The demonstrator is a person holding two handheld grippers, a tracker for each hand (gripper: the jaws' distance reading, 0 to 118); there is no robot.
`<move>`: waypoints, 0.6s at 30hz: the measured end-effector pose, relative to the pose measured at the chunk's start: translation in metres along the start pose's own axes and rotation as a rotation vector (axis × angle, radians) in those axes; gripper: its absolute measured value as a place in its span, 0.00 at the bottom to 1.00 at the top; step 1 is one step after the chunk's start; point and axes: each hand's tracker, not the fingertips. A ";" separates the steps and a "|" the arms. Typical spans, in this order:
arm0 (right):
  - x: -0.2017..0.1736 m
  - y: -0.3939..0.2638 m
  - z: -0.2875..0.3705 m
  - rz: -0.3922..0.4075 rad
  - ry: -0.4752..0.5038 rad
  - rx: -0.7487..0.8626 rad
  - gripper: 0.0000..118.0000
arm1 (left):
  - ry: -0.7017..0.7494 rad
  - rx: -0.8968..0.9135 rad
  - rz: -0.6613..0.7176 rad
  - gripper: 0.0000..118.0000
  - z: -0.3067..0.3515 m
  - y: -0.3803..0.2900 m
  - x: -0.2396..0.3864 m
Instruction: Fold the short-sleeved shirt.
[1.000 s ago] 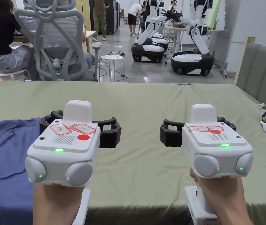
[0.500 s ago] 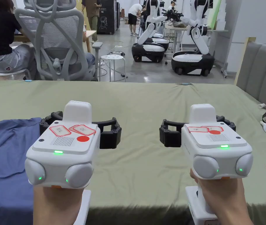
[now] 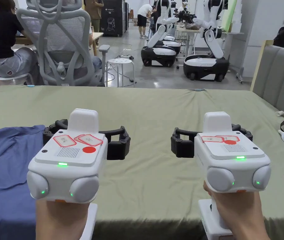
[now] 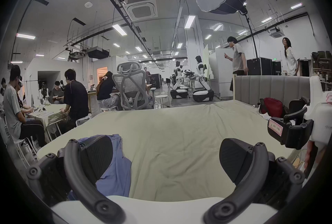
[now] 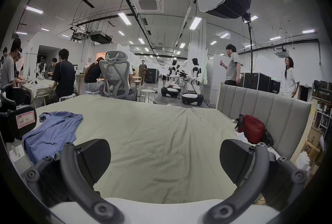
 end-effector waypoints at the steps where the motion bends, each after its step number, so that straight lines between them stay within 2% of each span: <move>1: 0.000 0.000 0.000 0.001 0.001 0.000 1.00 | 0.000 0.001 0.000 1.00 0.000 -0.001 0.000; 18: -0.002 -0.005 0.000 0.041 -0.012 0.019 1.00 | 0.003 0.026 0.010 1.00 0.000 -0.001 -0.001</move>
